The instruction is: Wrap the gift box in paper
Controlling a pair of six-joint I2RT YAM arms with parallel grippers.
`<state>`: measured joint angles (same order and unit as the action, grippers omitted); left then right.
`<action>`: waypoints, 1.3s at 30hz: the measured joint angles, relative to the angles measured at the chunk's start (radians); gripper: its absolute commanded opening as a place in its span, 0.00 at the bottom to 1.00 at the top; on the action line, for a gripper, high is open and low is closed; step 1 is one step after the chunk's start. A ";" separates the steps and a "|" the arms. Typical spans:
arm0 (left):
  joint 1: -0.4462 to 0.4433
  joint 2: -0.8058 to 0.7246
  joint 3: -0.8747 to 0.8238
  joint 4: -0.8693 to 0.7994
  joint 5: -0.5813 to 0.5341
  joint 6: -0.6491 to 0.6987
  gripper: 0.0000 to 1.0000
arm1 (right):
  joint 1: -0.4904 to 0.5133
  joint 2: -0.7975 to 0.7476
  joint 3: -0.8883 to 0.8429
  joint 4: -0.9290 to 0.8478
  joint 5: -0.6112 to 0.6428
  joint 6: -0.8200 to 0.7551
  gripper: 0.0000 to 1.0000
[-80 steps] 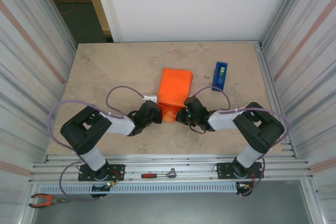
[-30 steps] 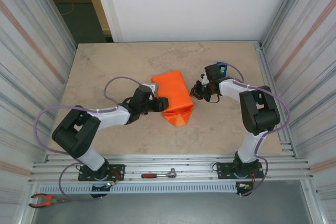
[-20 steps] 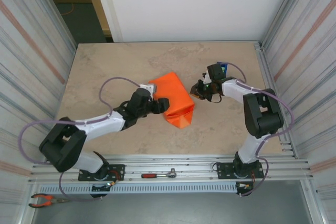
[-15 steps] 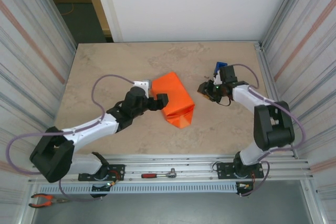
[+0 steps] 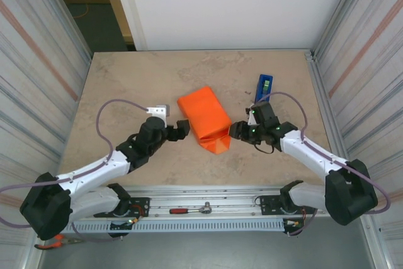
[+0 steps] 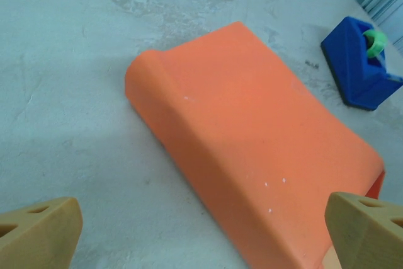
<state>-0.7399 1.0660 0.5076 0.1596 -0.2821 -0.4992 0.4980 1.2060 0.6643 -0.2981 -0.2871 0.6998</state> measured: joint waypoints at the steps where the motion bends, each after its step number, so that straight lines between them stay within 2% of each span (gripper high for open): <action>1: -0.006 0.000 0.000 0.000 -0.009 0.003 0.99 | 0.021 0.000 -0.010 0.003 0.013 0.008 0.47; 4: -0.020 -0.001 0.000 -0.001 -0.035 0.002 0.99 | 0.059 0.000 -0.054 0.018 0.051 0.054 0.45; 13: -0.043 0.070 0.000 -0.022 -0.034 -0.058 0.99 | 0.063 0.053 -0.121 0.109 0.085 0.132 0.33; 25: -0.098 0.146 0.003 -0.037 -0.027 -0.108 0.99 | 0.120 0.181 -0.109 0.183 0.086 0.135 0.34; 32: -0.098 0.169 0.020 -0.037 -0.021 -0.110 0.99 | 0.125 0.205 -0.108 0.211 0.090 0.139 0.23; 39: -0.100 0.195 0.023 -0.037 -0.002 -0.119 0.99 | 0.130 0.219 -0.105 0.223 0.093 0.140 0.24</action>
<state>-0.8394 1.2613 0.5304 0.1230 -0.2840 -0.6182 0.6285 1.4250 0.5594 -0.0750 -0.1936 0.8394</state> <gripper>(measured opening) 0.989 0.226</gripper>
